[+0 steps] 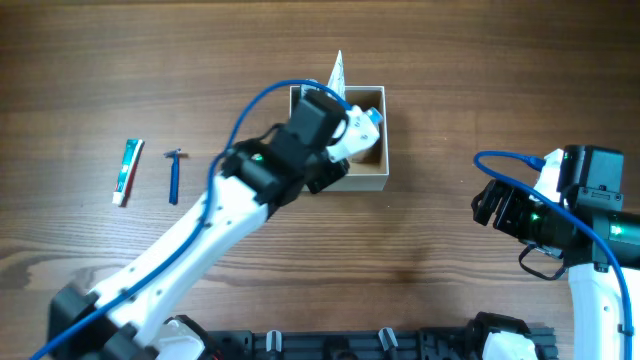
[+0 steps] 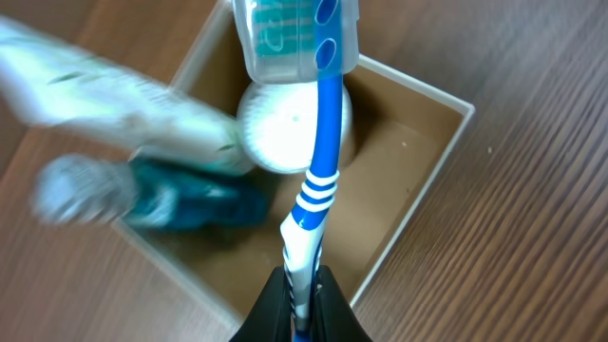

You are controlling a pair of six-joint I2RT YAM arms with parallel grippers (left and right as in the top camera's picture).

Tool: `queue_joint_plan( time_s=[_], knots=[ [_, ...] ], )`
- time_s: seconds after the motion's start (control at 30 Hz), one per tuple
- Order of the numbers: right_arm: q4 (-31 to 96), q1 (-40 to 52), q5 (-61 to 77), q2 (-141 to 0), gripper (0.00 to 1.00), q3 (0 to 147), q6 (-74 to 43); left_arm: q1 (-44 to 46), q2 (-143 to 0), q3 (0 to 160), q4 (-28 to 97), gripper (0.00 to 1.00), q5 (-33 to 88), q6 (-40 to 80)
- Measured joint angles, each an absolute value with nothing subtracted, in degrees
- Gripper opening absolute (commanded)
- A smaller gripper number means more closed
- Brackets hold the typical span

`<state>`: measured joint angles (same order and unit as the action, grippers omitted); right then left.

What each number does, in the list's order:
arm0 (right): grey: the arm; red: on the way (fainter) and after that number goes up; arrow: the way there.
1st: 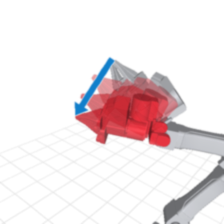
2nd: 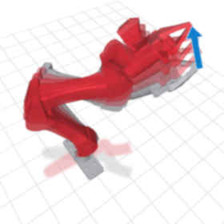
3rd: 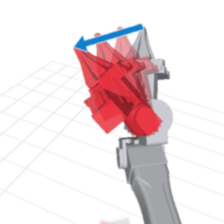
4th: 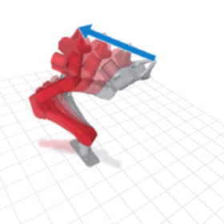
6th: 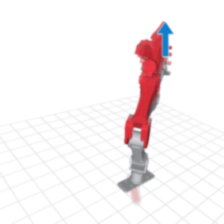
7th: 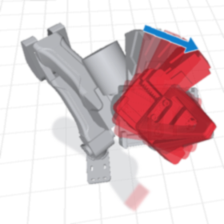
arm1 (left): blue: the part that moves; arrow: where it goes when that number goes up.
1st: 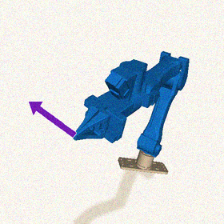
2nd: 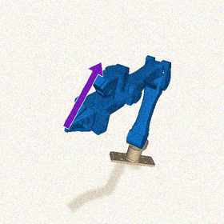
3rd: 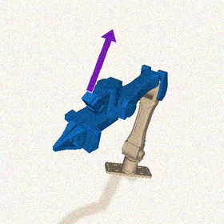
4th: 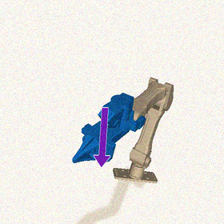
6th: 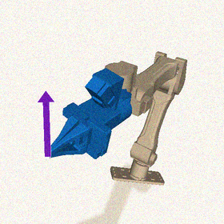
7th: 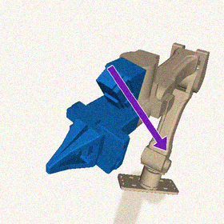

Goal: Pack container
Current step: 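Carry the toothbrush into the box and release it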

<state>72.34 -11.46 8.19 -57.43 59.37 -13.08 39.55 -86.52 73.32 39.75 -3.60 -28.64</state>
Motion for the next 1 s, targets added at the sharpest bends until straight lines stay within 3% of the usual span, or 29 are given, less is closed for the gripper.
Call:
queue_joint_plan(
  time_s=[0.2,0.3,0.37,1.0],
  knots=[
    [72.34,-11.46,8.19,-57.43,1.00,59.37,-13.08,40.23,-94.19,73.30,38.17,0.04,-3.62,-32.97],
    [72.34,-11.46,8.16,-57.43,1.00,59.37,-13.08,40.25,-95.31,73.30,37.87,0.09,-3.62,-33.43],
    [72.34,-11.46,8.19,-57.43,1.00,59.37,-13.08,40.25,-95.37,73.30,37.30,0.04,-3.62,-33.71],
    [72.34,-11.46,8.19,-57.43,1.00,59.37,-13.08,40.25,-94.59,73.30,34.96,0.04,-6.15,-40.27]
  ],
)
